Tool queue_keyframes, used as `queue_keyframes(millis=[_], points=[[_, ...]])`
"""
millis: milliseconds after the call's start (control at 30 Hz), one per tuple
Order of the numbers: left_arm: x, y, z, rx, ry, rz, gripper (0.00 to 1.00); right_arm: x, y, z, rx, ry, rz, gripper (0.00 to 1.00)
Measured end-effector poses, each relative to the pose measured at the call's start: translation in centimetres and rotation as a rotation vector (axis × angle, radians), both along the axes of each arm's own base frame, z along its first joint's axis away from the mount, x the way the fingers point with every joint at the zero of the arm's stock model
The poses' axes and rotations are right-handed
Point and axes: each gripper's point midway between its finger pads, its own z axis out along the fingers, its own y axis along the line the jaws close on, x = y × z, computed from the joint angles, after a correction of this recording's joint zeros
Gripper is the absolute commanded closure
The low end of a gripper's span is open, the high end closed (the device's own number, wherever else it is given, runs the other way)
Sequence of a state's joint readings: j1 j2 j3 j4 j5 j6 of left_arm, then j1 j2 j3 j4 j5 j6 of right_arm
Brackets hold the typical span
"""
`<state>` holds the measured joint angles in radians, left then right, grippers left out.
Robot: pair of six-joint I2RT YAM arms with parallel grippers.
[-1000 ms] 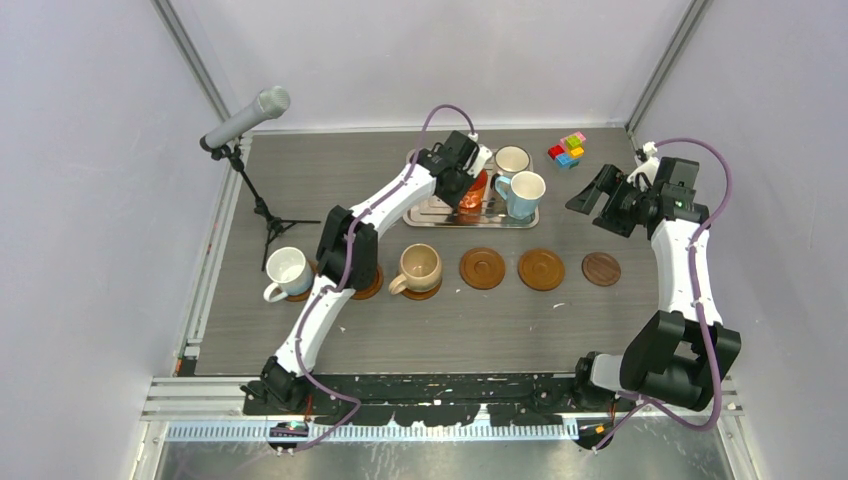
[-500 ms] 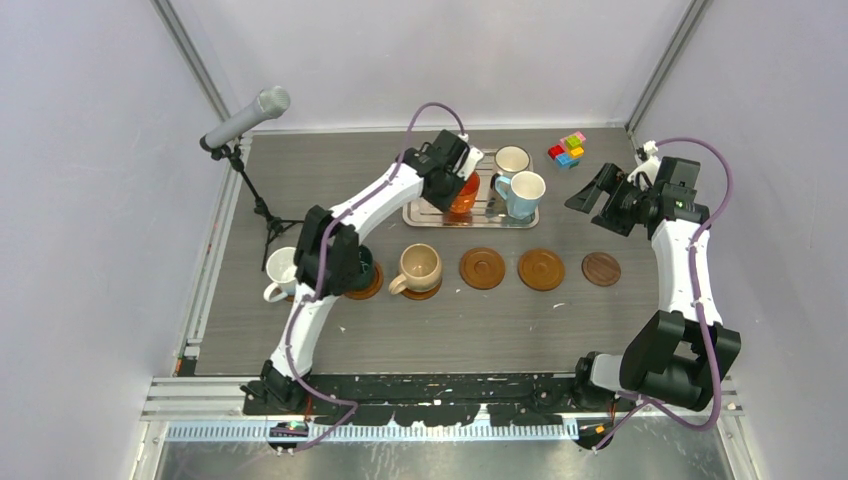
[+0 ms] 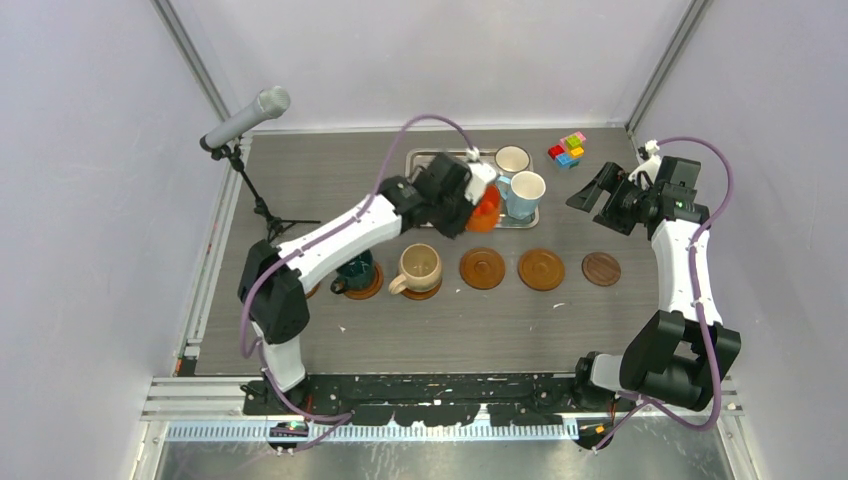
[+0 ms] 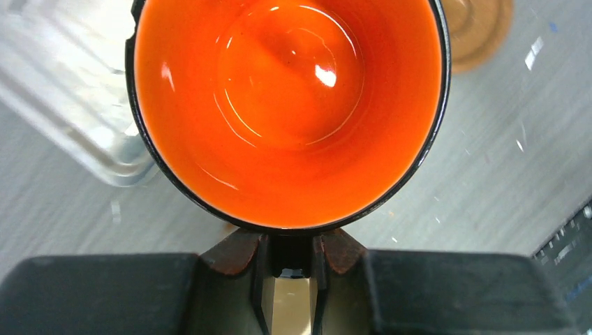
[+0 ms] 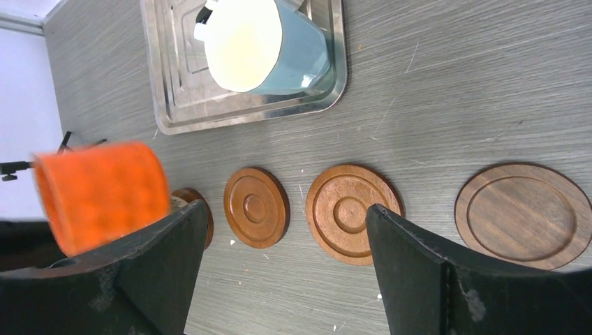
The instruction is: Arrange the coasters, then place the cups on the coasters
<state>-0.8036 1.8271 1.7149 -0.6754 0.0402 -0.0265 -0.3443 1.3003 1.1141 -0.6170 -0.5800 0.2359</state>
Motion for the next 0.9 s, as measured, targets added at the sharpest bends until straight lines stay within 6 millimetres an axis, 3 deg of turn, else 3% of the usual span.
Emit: queue_keyframes(millis=[200,267,533,900], points=[[-6.7,-2.2,-4.9,0.103,0.049,-0.128,1.0,0.1,-0.2,-0.1,-0.009,0.002,-0.011,0.12],[-7.5,-2.2,-5.7,0.125,0.054,-0.139,1.0,0.1,-0.3,-0.1,-0.012,0.003,-0.014,0.12],[-6.7,-1.7,-6.9,0.149,0.038,-0.068,1.0,0.0,-0.3,-0.5,-0.012,0.01,-0.016,0.12],[-6.2,-2.4,-11.0,0.183,0.096,-0.011,1.0,0.0,-0.3,-0.6,-0.012,0.011,-0.017,0.12]])
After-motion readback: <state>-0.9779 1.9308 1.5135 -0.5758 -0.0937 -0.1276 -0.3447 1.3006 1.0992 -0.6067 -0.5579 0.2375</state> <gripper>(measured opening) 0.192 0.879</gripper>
